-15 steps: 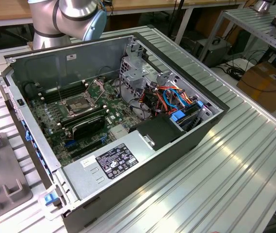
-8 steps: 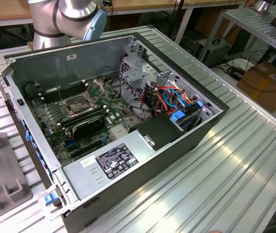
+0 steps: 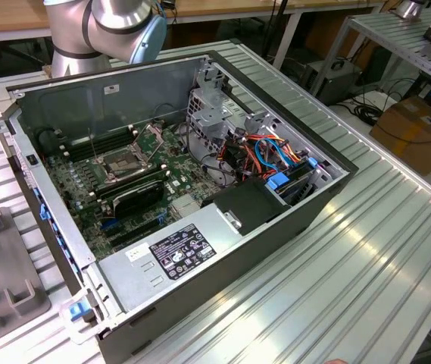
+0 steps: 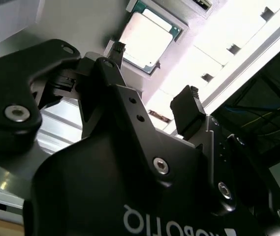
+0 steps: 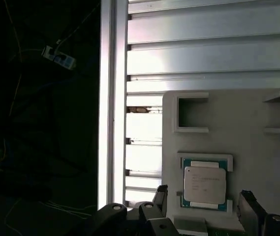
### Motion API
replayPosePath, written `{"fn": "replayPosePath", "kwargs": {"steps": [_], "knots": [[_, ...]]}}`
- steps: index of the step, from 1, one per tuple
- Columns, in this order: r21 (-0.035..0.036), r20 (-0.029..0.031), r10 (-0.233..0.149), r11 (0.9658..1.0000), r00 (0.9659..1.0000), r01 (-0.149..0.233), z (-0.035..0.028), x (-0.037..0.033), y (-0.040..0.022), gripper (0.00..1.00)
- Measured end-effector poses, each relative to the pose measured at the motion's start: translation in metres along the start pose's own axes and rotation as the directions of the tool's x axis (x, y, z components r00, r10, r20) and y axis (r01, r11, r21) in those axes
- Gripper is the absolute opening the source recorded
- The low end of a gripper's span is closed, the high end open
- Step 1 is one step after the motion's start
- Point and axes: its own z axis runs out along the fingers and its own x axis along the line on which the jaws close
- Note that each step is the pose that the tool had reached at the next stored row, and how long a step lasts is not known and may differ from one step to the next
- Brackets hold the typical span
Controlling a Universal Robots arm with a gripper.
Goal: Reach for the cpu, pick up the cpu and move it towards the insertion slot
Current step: 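Pick up the cpu and move it towards the insertion slot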
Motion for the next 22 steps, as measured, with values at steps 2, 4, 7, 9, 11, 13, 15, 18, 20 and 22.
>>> {"fn": "replayPosePath", "kwargs": {"steps": [2, 4, 7, 9, 11, 13, 15, 18, 20, 22], "knots": [[0.0001, 0.0, 0.0, 1.0, 1.0, 0.0, 0.0076, -0.0008, -0.0003, 0.66], [0.0, 0.0001, 0.0, 1.0, 1.0, 0.0, 0.0175, -0.0008, -0.0005, 0.66], [0.0, 0.0, 0.0, 1.0, 1.0, 0.0, 0.0265, -0.0007, -0.0007, 0.66], [0.0001, -0.0001, 0.0, 1.0, 1.0, 0.0, 0.031, -0.0008, -0.0008, 0.66], [0.0, -0.0001, 0.0, 1.0, 1.0, 0.0, 0.038, -0.0013, -0.001, 0.66], [0.0, -0.0006, 0.0, 1.0, 1.0, 0.0, 0.042, -0.002, -0.0011, 0.66], [0.0, -0.0014, 0.0, 1.0, 1.0, 0.0, 0.0481, -0.0032, -0.0013, 0.66], [0.0001, -0.0025, 0.0, 1.0, 1.0, 0.0, 0.0507, -0.0046, -0.0014, 0.66], [-0.0001, -0.0023, 0.0, 1.0, 1.0, 0.0, 0.0527, -0.0046, -0.0014, 0.66], [0.0, -0.0023, 0.0, 1.0, 1.0, 0.0, 0.0548, -0.0046, -0.0014, 0.66]]}}
